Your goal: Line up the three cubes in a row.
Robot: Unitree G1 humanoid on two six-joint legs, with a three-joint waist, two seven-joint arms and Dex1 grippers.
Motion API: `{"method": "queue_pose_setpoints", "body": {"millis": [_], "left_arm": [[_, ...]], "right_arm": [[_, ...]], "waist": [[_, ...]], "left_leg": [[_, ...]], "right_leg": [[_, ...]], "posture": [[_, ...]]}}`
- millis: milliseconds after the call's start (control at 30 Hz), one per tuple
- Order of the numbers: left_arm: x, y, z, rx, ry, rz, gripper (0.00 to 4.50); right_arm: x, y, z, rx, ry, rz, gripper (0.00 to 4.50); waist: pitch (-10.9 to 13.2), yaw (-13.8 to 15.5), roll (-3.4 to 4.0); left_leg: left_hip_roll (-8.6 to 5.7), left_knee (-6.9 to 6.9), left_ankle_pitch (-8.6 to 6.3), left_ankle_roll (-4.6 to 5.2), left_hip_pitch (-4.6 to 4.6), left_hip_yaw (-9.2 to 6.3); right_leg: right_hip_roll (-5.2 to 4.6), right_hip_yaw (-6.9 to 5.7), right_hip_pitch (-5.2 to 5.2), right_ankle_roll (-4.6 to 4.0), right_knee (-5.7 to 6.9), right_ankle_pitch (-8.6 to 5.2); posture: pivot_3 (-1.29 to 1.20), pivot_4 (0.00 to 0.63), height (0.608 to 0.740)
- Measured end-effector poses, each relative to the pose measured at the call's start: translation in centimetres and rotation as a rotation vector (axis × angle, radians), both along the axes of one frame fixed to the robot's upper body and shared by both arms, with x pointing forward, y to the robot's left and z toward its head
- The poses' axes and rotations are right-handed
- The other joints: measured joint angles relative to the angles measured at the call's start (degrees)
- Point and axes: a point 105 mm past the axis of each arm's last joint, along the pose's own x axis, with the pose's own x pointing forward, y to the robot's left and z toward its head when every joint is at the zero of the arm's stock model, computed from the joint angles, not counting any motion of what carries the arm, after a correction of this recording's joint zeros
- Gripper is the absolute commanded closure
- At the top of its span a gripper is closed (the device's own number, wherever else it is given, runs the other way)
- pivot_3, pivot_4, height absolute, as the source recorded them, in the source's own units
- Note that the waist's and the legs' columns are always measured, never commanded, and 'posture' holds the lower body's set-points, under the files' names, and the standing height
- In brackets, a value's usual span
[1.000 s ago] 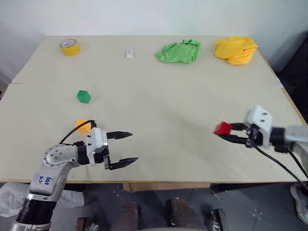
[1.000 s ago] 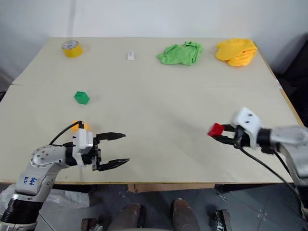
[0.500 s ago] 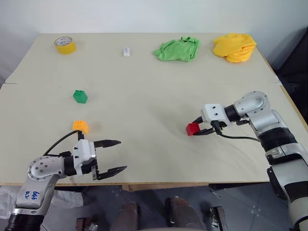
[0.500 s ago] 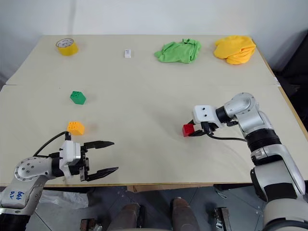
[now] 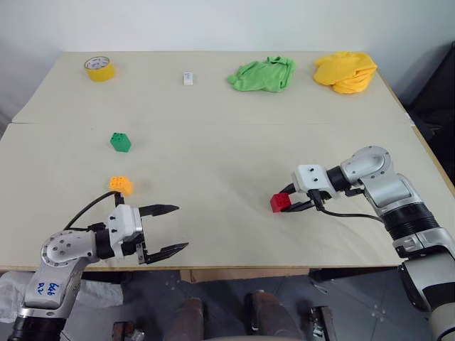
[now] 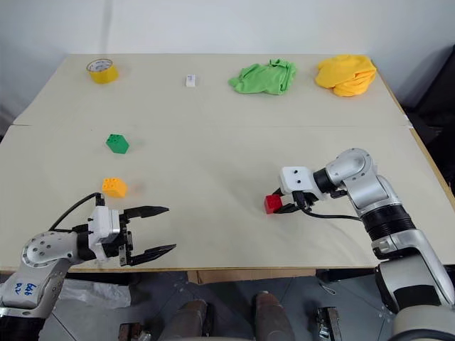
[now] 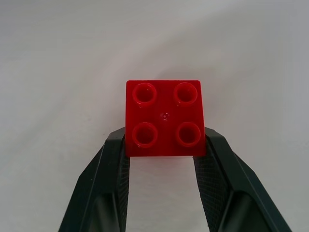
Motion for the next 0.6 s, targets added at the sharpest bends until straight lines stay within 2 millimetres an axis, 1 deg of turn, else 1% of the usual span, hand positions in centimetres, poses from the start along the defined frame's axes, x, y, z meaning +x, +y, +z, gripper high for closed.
{"method": "queue_pose_setpoints", "body": {"millis": [33, 67, 133, 200, 300, 400, 467, 533, 600], "left_arm": [[0.0, 0.0, 0.0, 0.0, -0.001, 0.0, 0.0], [0.0, 0.0, 0.0, 0.0, 0.0, 0.0, 0.0], [0.0, 0.0, 0.0, 0.0, 0.002, 0.002, 0.0], [0.0, 0.2, -0.1, 0.001, 0.012, 0.008, 0.0], [0.0, 0.6, -0.2, 0.0, 0.015, 0.037, 0.0], [-0.3, 1.6, -0.5, 0.0, 0.022, 0.093, 0.0], [-0.6, 2.4, -0.8, -0.012, 0.031, 0.154, 0.0], [-1.0, 3.8, -1.1, -0.036, 0.024, 0.26, 0.0], [-1.4, 6.0, -1.5, -0.077, 0.012, 0.425, 0.0]], "right_arm": [[0.0, 0.0, 0.0, 0.001, 0.0, -0.002, 3.01], [0.1, 0.0, 0.0, 0.001, 0.0, -0.006, 2.26], [0.0, -0.2, -0.5, 0.004, 0.027, -0.039, 1.65], [-0.2, -0.3, -0.6, 0.043, 0.049, -0.063, 1.01], [-0.2, 0.0, 0.4, 0.123, 0.0, -0.054, 0.03], [-0.7, -0.2, 2.2, 0.198, -0.068, -0.024, 0.03], [-1.5, -0.5, 3.3, 0.292, -0.082, -0.024, 0.03], [-2.8, -1.0, 3.8, 0.396, -0.059, -0.019, 0.03], [-3.8, -1.7, 4.2, 0.517, -0.023, -0.04, 0.03]], "waist": [[0.0, -0.1, 0.0], [0.0, -0.1, 0.0], [0.0, 0.1, 0.0], [0.0, 0.1, 0.01], [0.0, 0.1, 0.02], [0.0, 0.1, 0.03], [0.0, 0.2, 0.03], [0.0, 0.2, 0.02], [0.0, 0.2, 0.02]], "left_leg": [[0.0, 0.0, 0.0, 0.0, 0.01, 0.0], [0.0, 0.0, 0.0, 0.0, 0.01, 0.0], [0.0, 0.0, 0.01, 0.0, 0.01, -0.01], [-0.01, -0.01, 0.0, 0.0, -0.01, -0.01], [-0.01, -0.02, 0.0, 0.01, -0.03, 0.01], [-0.01, -0.06, 0.0, 0.01, -0.03, 0.0], [-0.01, -0.09, -0.01, 0.02, -0.03, -0.01], [-0.01, -0.1, -0.04, 0.08, -0.04, -0.01], [-0.01, -0.09, -0.07, 0.13, -0.04, 0.01]], "right_leg": [[0.0, 0.0, 0.0, 0.0, 0.0, 0.0], [0.0, 0.0, 0.0, 0.0, 0.02, 0.0], [0.0, -0.01, 0.0, 0.0, 0.03, 0.0], [-0.01, -0.01, -0.03, 0.0, 0.03, 0.0], [-0.01, -0.01, -0.05, 0.0, 0.01, 0.0], [-0.02, -0.03, -0.05, 0.0, -0.02, 0.0], [-0.03, -0.04, -0.03, 0.0, -0.06, 0.0], [-0.05, -0.05, 0.0, 0.0, -0.13, 0.0], [-0.06, -0.04, 0.04, 0.02, -0.19, 0.01]], "posture": [[0.0, 0.15, 0.74], [0.0, 0.15, 0.74], [0.0, 0.15, 0.74], [0.0, 0.15, 0.74], [0.0, 0.15, 0.74], [0.0, 0.15, 0.74], [0.0, 0.15, 0.74], [0.0, 0.15, 0.74], [0.0, 0.15, 0.74]]}}
